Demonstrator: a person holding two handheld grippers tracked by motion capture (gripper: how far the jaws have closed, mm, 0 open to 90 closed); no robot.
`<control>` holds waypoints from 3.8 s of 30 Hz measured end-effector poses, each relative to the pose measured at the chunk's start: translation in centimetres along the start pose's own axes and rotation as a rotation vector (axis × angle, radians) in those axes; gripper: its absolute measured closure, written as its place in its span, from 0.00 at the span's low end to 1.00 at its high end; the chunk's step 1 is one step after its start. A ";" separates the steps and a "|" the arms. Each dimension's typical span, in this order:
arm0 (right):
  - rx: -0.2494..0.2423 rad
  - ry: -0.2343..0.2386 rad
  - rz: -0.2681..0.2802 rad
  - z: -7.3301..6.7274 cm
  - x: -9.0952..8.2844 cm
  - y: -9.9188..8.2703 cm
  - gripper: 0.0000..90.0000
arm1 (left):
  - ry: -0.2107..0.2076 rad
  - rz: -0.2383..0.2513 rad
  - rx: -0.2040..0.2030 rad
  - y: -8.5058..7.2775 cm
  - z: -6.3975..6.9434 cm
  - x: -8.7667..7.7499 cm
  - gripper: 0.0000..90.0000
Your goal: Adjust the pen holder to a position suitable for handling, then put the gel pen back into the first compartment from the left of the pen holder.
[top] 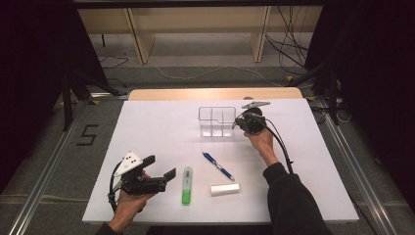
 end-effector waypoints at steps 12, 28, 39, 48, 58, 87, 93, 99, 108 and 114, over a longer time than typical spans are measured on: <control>-0.006 0.001 -0.005 -0.4 0.4 0.4 1.00 | -0.001 -0.001 0.002 0.0 0.0 0.0 0.05; 0.020 -0.010 0.008 0.9 -1.5 -0.3 0.88 | 0.001 0.002 0.000 0.0 -0.1 -0.1 0.05; 0.045 0.028 0.044 1.0 -3.9 -0.4 0.67 | 0.003 -0.001 0.002 0.0 -0.1 -0.1 0.05; 0.035 0.053 0.050 -0.2 -5.3 -0.4 0.51 | 0.003 -0.002 0.002 0.0 -0.1 -0.1 0.05; 0.014 0.109 0.039 -1.9 -6.4 -0.9 0.40 | 0.003 -0.002 0.001 0.0 -0.1 -0.1 0.05; -0.073 0.221 0.003 -6.7 -7.5 -0.2 0.26 | 0.000 -0.007 -0.005 0.0 0.0 0.1 0.05; -0.097 0.241 -0.013 -7.6 -7.3 -0.2 0.24 | -0.004 -0.009 -0.007 0.0 -0.1 0.1 0.05; -0.112 0.258 -0.035 -8.5 -7.0 -0.4 0.22 | -0.005 -0.005 -0.007 0.1 -0.1 0.0 0.05; -0.145 0.280 -0.062 -9.5 -6.6 -0.6 0.21 | -0.003 -0.005 -0.004 0.1 -0.1 0.0 0.05; -0.158 0.297 -0.093 -9.9 -6.5 -0.8 0.20 | -0.004 -0.005 -0.002 0.1 0.0 0.0 0.05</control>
Point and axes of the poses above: each handheld gripper's, and its own axes: x roughly forward along the jaws, y roughly out of its top, z roughly to its right, the point moved 5 cm from there along x, roughly forward along the jaws, and after that the axes turned 13 degrees about -x, right-handed, at the moved point
